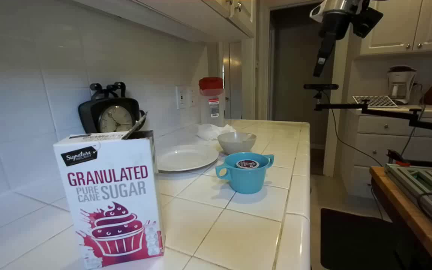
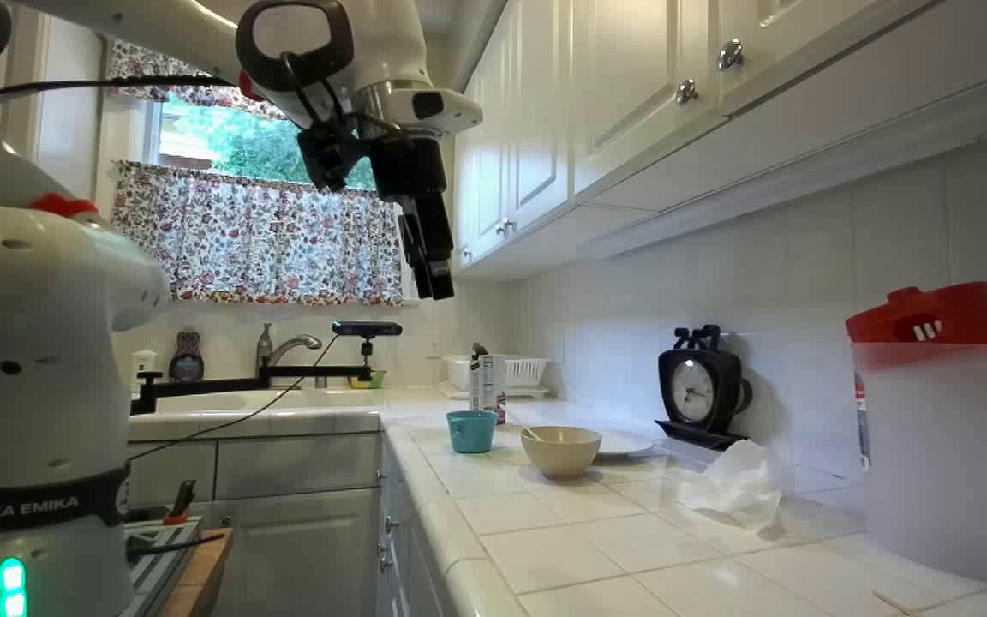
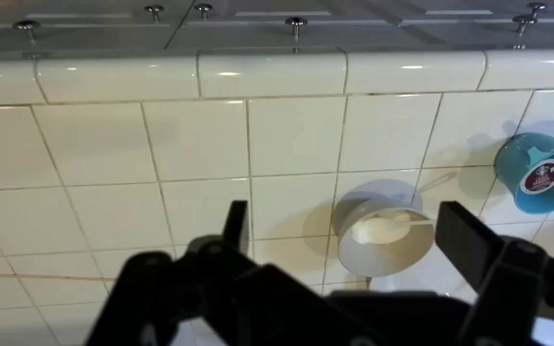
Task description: Use the white napkin to wipe the right side of the counter.
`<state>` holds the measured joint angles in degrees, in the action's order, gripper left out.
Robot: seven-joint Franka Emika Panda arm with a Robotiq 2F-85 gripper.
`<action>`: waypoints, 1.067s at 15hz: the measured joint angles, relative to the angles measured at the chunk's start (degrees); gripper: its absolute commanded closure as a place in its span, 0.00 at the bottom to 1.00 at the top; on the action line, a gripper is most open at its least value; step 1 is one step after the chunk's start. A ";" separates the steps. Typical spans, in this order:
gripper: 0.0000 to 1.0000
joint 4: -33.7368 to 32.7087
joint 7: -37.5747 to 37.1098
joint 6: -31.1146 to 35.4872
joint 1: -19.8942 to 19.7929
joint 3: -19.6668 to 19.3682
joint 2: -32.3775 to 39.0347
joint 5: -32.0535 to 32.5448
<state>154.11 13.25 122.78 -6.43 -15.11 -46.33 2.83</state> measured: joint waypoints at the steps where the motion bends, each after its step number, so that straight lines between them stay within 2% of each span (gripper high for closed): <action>1: 0.00 0.00 0.00 0.00 0.00 0.00 0.00 0.00; 10: 0.00 0.00 -0.16 0.17 -0.13 0.08 0.23 0.01; 12: 0.00 0.00 -0.41 2.82 -0.74 0.01 1.89 0.01; 16: 0.00 -1.20 -0.53 13.50 -1.42 -0.51 10.55 -0.02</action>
<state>152.91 12.71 136.28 -7.85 -15.62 -35.79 2.81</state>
